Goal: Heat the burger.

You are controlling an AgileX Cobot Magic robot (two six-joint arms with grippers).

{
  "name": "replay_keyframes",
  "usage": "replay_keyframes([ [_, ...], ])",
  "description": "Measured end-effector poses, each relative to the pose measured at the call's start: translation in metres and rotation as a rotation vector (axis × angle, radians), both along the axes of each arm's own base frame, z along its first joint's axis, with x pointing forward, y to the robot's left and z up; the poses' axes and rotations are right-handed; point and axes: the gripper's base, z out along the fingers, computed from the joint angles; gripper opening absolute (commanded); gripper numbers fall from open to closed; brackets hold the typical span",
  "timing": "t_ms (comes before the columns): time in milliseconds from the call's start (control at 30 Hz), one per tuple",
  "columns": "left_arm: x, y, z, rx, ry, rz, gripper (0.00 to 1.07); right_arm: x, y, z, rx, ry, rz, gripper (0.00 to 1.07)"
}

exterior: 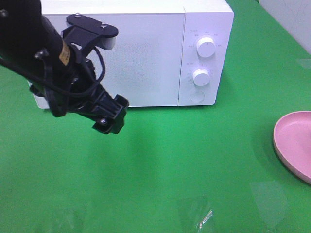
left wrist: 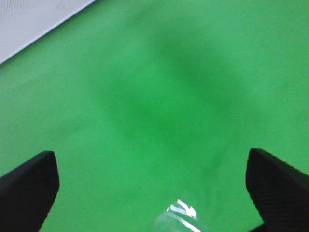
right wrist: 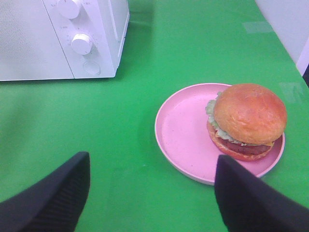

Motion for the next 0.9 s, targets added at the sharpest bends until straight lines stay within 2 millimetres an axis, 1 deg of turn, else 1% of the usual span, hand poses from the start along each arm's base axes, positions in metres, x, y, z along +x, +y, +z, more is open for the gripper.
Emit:
replay_keyframes([
  [33,-0.003,0.010,0.004,0.034,0.040,0.028,0.98,0.000,0.000,0.000,0.000,0.000,0.000,0.71],
  [67,-0.003,0.010,0.004,0.034,0.040,0.028,0.98,0.000,0.000,0.000,0.000,0.000,0.000,0.71],
  [100,-0.002,0.025,0.009,0.068,0.080,0.069,0.98,0.000,0.000,0.000,0.000,0.000,0.000,0.71],
  [133,-0.002,0.025,0.009,0.068,0.080,0.069,0.98,0.000,0.000,0.000,0.000,0.000,0.000,0.71],
  [167,-0.002,0.039,0.013,0.086,0.114,0.101,0.98,0.000,0.000,0.000,0.000,0.000,0.000,0.71],
  [200,-0.002,0.039,0.013,0.086,0.114,0.101,0.98,0.000,0.000,0.000,0.000,0.000,0.000,0.71],
  [233,0.000,0.052,0.019,0.083,0.137,0.124,0.98,0.000,0.000,0.000,0.000,0.000,0.000,0.71],
  [267,0.000,0.052,0.019,0.083,0.137,0.124,0.98,0.000,0.000,0.000,0.000,0.000,0.000,0.71],
  [300,0.001,0.067,0.027,0.062,0.150,0.152,0.98,0.000,0.000,0.000,0.000,0.000,0.000,0.71],
  [333,0.002,0.075,0.032,0.049,0.154,0.169,0.98,0.000,0.000,0.000,0.000,0.000,0.000,0.71],
  [367,0.002,0.075,0.032,0.049,0.154,0.169,0.98,0.000,0.000,0.000,0.000,0.000,0.000,0.71],
  [400,0.004,0.092,0.041,0.022,0.150,0.209,0.98,0.000,0.000,0.000,0.000,0.000,0.000,0.71],
  [433,0.004,0.092,0.041,0.022,0.150,0.209,0.98,0.000,0.000,0.000,0.000,0.000,0.000,0.71],
  [467,0.003,0.111,0.050,-0.005,0.148,0.256,0.98,0.000,0.000,0.000,0.000,0.000,0.000,0.71],
  [500,0.003,0.111,0.050,-0.005,0.148,0.256,0.98,0.000,0.000,0.000,0.000,0.000,0.000,0.71],
  [533,0.001,0.130,0.060,-0.022,0.137,0.305,0.98,0.000,0.000,0.000,0.000,0.000,0.000,0.71],
  [567,0.001,0.130,0.060,-0.022,0.137,0.305,0.98,0.000,0.000,0.000,0.000,0.000,0.000,0.71],
  [600,-0.003,0.146,0.067,-0.035,0.125,0.355,0.98,0.000,0.000,0.000,0.000,0.000,0.000,0.71],
  [633,-0.003,0.146,0.067,-0.035,0.125,0.355,0.98,0.000,0.000,0.000,0.000,0.000,0.000,0.71],
  [667,-0.010,0.161,0.072,-0.048,0.117,0.402,0.98,0.000,0.000,0.000,0.000,0.000,0.000,0.71],
  [700,-0.010,0.161,0.072,-0.048,0.117,0.402,0.98,0.000,0.000,0.000,0.000,0.000,0.000,0.71],
  [733,-0.021,0.174,0.076,-0.055,0.102,0.437,0.98,0.000,0.000,0.000,0.000,0.000,0.000,0.71],
  [767,-0.021,0.174,0.076,-0.055,0.102,0.437,0.98,0.000,0.000,0.000,0.000,0.000,0.000,0.71],
  [833,-0.044,0.191,0.071,-0.059,0.094,0.500,0.98,0.000,0.000,0.000,0.000,0.000,0.000,0.71],
  [867,-0.044,0.191,0.071,-0.059,0.094,0.500,0.98,0.000,0.000,0.000,0.000,0.000,0.000,0.71],
  [900,-0.051,0.194,0.067,-0.057,0.098,0.509,0.98,0.000,0.000,0.000,0.000,0.000,0.000,0.71],
])
